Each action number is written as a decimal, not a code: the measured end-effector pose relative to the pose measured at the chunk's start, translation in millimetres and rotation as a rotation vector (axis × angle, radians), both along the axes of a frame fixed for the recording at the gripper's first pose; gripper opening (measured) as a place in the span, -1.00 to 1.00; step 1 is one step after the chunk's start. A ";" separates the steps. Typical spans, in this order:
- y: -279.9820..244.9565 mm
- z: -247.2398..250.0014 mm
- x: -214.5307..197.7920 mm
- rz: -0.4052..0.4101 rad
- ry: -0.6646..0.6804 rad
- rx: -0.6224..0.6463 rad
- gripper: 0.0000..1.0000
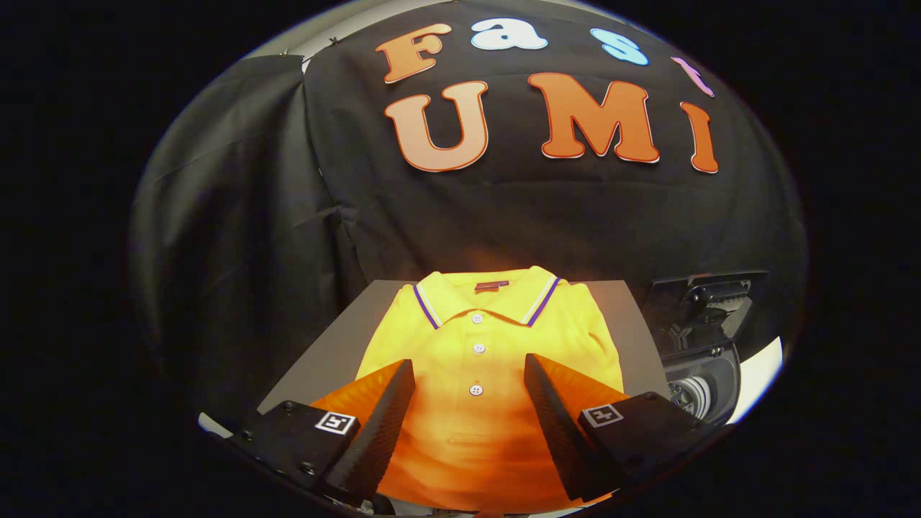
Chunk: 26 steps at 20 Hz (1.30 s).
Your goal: Put the clothes into the washing machine and then close the washing machine lid.
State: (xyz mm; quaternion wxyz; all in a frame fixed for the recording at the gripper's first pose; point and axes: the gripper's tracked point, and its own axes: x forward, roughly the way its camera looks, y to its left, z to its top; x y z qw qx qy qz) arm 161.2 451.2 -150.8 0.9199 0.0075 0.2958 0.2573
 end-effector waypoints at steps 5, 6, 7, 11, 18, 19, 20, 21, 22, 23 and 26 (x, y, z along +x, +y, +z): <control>3.2 -21.5 0.9 0.036 -0.019 -0.079 0.97; 3.9 -23.0 -0.4 0.049 -0.034 -0.094 0.97; 3.6 -21.4 -5.2 0.066 -0.049 -0.107 0.97; 2.4 -28.1 -5.0 0.115 -0.037 -0.108 0.94; 9.3 -28.6 -1.2 0.120 -0.014 -0.074 -0.52; 8.3 -30.6 -4.0 0.117 0.005 -0.065 -0.73; 9.8 -29.9 -4.9 0.108 0.006 -0.039 -0.83; 8.3 -26.4 -8.5 0.113 0.005 -0.015 -0.83; 8.1 -22.6 -9.9 0.106 0.004 0.024 -0.83; 6.7 -18.1 -11.1 0.109 -0.007 0.068 -0.84; 13.3 5.9 -10.3 0.096 -0.104 0.217 -0.85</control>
